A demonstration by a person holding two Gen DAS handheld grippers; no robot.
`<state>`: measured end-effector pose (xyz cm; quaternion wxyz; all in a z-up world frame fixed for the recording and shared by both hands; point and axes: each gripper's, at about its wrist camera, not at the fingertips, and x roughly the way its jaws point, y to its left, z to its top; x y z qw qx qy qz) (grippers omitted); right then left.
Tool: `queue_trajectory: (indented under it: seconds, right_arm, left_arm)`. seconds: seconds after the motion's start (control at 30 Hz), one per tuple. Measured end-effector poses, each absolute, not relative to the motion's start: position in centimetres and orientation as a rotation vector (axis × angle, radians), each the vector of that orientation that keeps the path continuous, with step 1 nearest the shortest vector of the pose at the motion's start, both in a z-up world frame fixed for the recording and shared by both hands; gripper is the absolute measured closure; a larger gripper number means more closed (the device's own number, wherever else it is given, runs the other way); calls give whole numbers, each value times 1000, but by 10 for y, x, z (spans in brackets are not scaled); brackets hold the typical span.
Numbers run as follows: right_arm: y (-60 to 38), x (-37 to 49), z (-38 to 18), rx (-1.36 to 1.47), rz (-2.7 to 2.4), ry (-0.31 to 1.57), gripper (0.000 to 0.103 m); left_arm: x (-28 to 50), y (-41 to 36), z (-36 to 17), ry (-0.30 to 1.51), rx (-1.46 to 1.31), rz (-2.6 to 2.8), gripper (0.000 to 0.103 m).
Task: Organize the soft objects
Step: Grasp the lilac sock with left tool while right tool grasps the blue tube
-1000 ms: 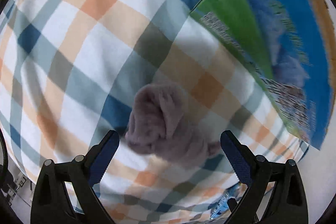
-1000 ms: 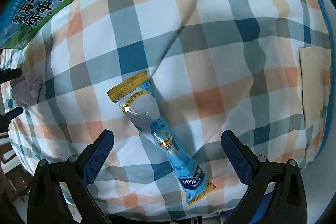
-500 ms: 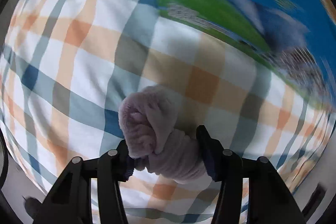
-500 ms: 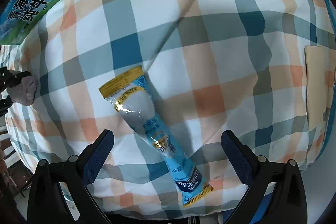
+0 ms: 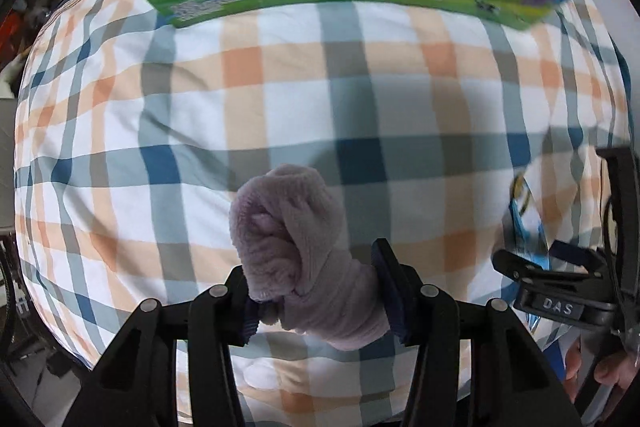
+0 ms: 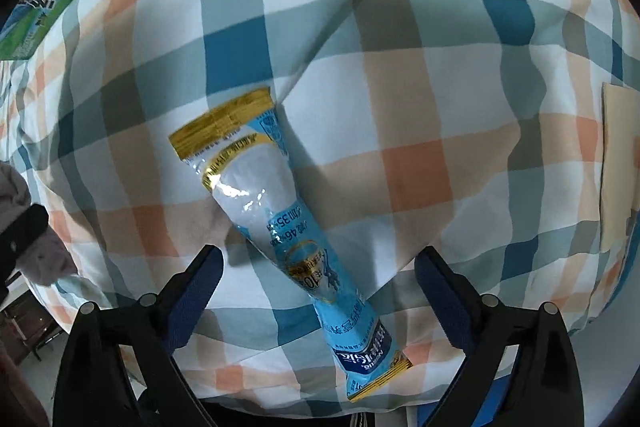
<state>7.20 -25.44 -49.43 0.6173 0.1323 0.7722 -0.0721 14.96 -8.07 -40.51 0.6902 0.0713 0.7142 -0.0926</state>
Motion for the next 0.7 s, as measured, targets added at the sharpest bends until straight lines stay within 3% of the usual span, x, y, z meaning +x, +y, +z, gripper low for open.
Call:
queue_trajectory:
  seconds: [0.27, 0.63, 0.7]
  right_arm:
    - [-245, 79, -503, 210, -171, 1775, 27]
    - [-214, 87, -498, 160, -126, 1789, 79]
    - [-208, 87, -496, 151, -129, 1787, 82]
  left_arm:
    - [126, -115, -423, 1623, 171, -222, 56]
    - [138, -94, -425, 1618, 180, -232, 56]
    - [139, -92, -417, 1612, 181, -234, 56]
